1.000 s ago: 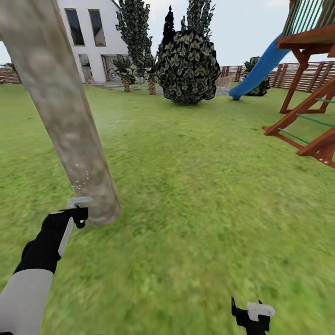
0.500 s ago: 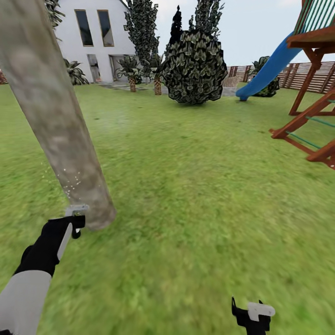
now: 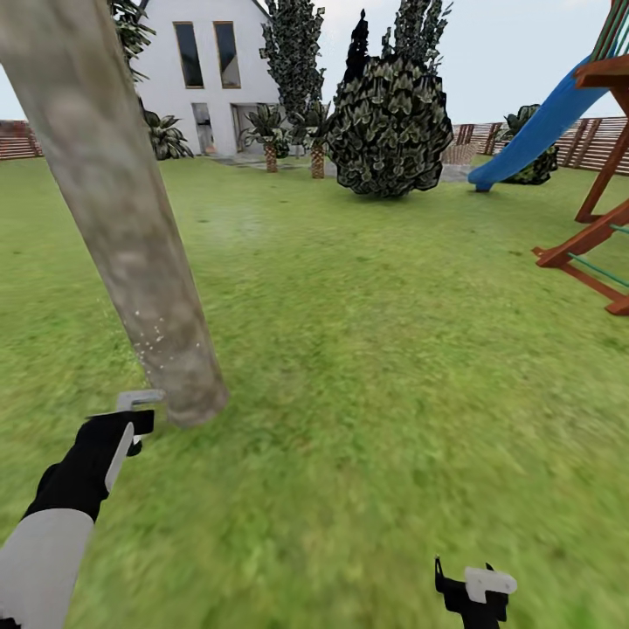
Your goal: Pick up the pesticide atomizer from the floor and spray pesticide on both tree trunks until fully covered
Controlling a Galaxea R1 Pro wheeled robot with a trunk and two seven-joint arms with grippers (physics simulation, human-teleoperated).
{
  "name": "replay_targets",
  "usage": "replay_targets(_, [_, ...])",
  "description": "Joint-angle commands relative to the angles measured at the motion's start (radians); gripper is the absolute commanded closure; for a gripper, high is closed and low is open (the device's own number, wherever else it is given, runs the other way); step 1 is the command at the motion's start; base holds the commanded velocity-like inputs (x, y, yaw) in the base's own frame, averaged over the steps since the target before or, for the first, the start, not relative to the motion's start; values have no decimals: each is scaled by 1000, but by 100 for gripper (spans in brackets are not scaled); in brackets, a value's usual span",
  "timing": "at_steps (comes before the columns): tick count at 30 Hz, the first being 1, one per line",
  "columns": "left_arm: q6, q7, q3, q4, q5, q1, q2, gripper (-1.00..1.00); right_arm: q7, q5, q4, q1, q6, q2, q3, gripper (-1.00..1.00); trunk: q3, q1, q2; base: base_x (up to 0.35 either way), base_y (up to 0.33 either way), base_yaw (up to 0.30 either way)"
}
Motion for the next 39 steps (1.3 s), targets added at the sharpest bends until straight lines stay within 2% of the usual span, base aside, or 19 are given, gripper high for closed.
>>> replay_targets(1, [0, 0, -1, -1, -3, 0, -9, 100, 0, 0, 0, 0, 0, 0, 0, -100, 0, 0, 0, 218, -146, 0])
replay_targets(4, [0, 0, -1, -3, -5, 0, -13, 100, 0, 0, 1, 0, 0, 0, 0, -100, 0, 0, 0, 235, -162, 62])
replay_targets(9, [-1, -1, 5, 0, -6, 0, 7, 100, 0, 0, 1, 0, 0, 1, 0, -100, 0, 0, 0, 239, -173, 256])
replay_targets(11, [-1, 0, -1, 0, -5, 0, -12, 100, 0, 0, 1, 0, 0, 0, 0, -100, 0, 0, 0, 235, -187, 147])
replay_targets(12, [-1, 0, -4, -1, -4, 0, -33, 100, 0, 0, 1, 0, 0, 0, 0, -100, 0, 0, 0, 218, -200, 24])
replay_targets(14, [-1, 0, -6, -2, -6, -1, -43, 100, 0, 0, 1, 0, 0, 0, 1, -100, 0, 0, 0, 143, -236, 6])
replay_targets(16, [-1, -2, 3, -1, -8, -1, -29, 100, 0, 0, 1, 0, 0, 0, 0, -100, 0, 0, 0, 35, -263, 1])
replay_targets(19, [-9, -1, 8, 22, -13, 19, 38, 100, 0, 0, 1, 0, 0, 0, 0, -100, 0, 0, 0, 4, -200, 0])
replay_targets(20, [-29, -1, 7, 43, -13, 25, 50, 100, 0, 0, 1, 0, 0, 0, 0, -100, 0, 0, 0, 1, -60, 0])
replay_targets(21, [-83, -1, 2, 98, -13, 29, 53, 100, 0, 0, 1, 0, 0, 0, 0, -100, 0, 0, 0, 0, -16, 0])
replay_targets(22, [-118, 0, 0, 141, -11, 31, 43, 100, 0, 0, 1, 0, 0, 0, 0, -100, 0, 0, 0, 0, -6, 0])
replay_targets(24, [-165, 0, -1, 201, -14, 30, -14, 100, 0, 0, 1, 0, 0, 0, 0, -100, 0, 0, 0, 0, -2, 0])
replay_targets(26, [-183, 0, 0, 220, -14, 27, -67, 100, 0, 0, 1, 0, 0, 0, 1, -100, 0, 0, 0, 0, 0, 112])
replay_targets(27, [-184, 0, 3, 222, -14, 27, -70, 100, 0, 0, 1, 0, 0, 0, 1, -100, 0, 0, 0, 0, 0, 240])
replay_targets(28, [-186, 0, 7, 225, -14, 28, -58, 100, 0, 0, 1, 0, 0, 0, 0, -100, 0, 0, 0, 0, 0, 263])
replay_targets(29, [-190, 0, 8, 233, -14, 29, -40, 100, 0, 0, 1, 0, 0, 0, 1, -100, 0, 0, 0, 0, 0, 270])
replay_targets(31, [-228, 0, 9, 309, -9, 30, 20, 100, 0, 0, 1, 0, 0, 0, 1, -100, 0, 0, 0, 0, 0, 235])
replay_targets(35, [-234, 2, 11, 316, -3, 31, 11, 100, 0, 0, 1, 0, 0, 0, 0, -100, 0, 0, 0, 173, -116, 22])
replay_targets(39, [-233, 2, 13, 313, -2, 31, -22, 100, 0, 0, 1, 0, 0, 0, 0, -100, 0, 0, 0, 234, -165, 1])
